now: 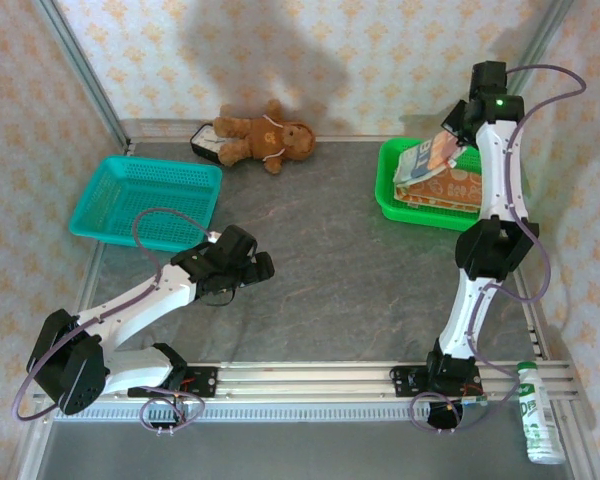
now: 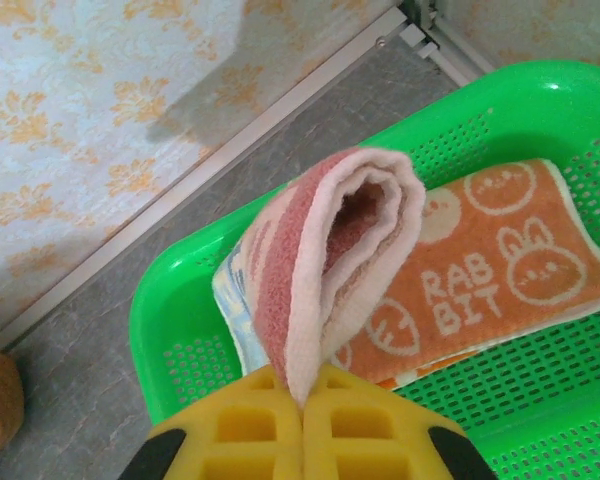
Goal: Fold and stack the towels
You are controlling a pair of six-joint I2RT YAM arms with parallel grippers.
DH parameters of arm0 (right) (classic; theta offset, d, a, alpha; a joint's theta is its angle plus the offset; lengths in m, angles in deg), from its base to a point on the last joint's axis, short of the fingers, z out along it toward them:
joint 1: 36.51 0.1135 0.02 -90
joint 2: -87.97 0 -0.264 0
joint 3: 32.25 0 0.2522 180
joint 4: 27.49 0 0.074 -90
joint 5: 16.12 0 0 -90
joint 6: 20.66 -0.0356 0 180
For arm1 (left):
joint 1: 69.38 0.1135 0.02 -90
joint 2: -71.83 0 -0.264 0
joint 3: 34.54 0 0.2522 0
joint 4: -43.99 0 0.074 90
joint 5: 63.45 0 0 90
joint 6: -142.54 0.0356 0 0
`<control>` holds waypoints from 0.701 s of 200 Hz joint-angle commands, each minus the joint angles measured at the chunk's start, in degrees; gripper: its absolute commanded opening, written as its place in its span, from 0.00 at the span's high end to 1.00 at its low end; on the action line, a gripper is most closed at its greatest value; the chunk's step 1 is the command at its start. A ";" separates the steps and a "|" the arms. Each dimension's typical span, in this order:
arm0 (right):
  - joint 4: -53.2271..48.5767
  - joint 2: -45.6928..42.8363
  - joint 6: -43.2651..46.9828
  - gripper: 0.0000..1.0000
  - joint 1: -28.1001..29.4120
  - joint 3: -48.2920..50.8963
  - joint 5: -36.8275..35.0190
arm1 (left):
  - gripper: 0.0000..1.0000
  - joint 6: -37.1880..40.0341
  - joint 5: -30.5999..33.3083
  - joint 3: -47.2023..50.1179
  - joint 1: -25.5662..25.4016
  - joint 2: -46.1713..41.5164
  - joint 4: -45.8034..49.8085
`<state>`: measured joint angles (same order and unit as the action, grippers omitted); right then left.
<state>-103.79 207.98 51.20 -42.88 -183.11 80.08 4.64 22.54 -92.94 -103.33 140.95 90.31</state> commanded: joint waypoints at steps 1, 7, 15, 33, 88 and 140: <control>1.02 2.60 1.26 1.00 -0.48 -0.13 -2.10 | 0.00 0.35 0.82 -1.07 0.64 -0.66 -0.05; 1.02 3.25 1.58 1.00 -0.44 0.05 -2.47 | 0.00 0.35 0.78 -1.13 0.68 -0.57 -0.04; 0.94 3.91 1.65 1.00 -0.47 0.16 -2.95 | 0.00 0.32 0.83 -1.07 0.64 -0.57 0.05; 0.93 5.32 2.07 1.00 -0.43 0.47 -4.14 | 0.00 0.27 0.99 -1.11 0.64 -0.85 0.38; 0.49 9.74 2.71 1.00 -1.04 -0.68 -7.73 | 0.00 0.00 1.37 -0.90 0.64 -1.10 0.75; 0.14 13.02 2.74 0.99 -2.98 -1.59 -9.98 | 0.00 -0.44 1.53 -1.05 0.64 -1.60 1.35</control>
<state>-103.79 219.56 53.15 -44.37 -183.07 73.52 4.57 22.57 -92.94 -103.33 140.82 90.35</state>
